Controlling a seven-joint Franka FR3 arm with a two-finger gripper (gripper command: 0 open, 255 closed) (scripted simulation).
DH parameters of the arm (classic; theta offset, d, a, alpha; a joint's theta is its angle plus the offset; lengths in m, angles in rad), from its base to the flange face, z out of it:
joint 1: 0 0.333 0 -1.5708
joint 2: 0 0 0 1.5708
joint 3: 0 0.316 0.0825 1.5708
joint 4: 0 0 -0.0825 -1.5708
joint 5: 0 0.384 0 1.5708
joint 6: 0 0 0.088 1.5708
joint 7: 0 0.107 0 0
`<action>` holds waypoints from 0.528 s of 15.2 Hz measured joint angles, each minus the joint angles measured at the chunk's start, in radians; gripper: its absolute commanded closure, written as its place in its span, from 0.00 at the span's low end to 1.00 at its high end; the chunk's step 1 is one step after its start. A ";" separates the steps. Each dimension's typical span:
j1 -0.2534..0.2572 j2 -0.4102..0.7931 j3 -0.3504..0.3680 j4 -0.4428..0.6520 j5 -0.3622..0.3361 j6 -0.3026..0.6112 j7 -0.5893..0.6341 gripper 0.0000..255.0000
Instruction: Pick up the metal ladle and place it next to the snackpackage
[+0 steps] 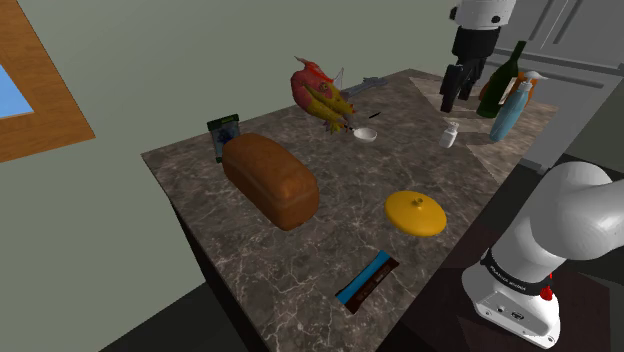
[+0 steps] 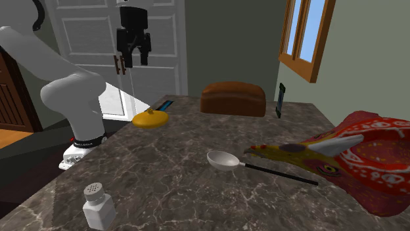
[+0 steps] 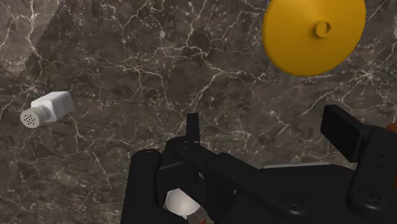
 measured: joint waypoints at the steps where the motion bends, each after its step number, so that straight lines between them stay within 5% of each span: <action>1: 0.000 0.000 0.000 0.000 0.000 0.000 0.000 0.00; 8: 0.003 0.153 -0.143 0.016 -0.003 0.161 -0.139 0.00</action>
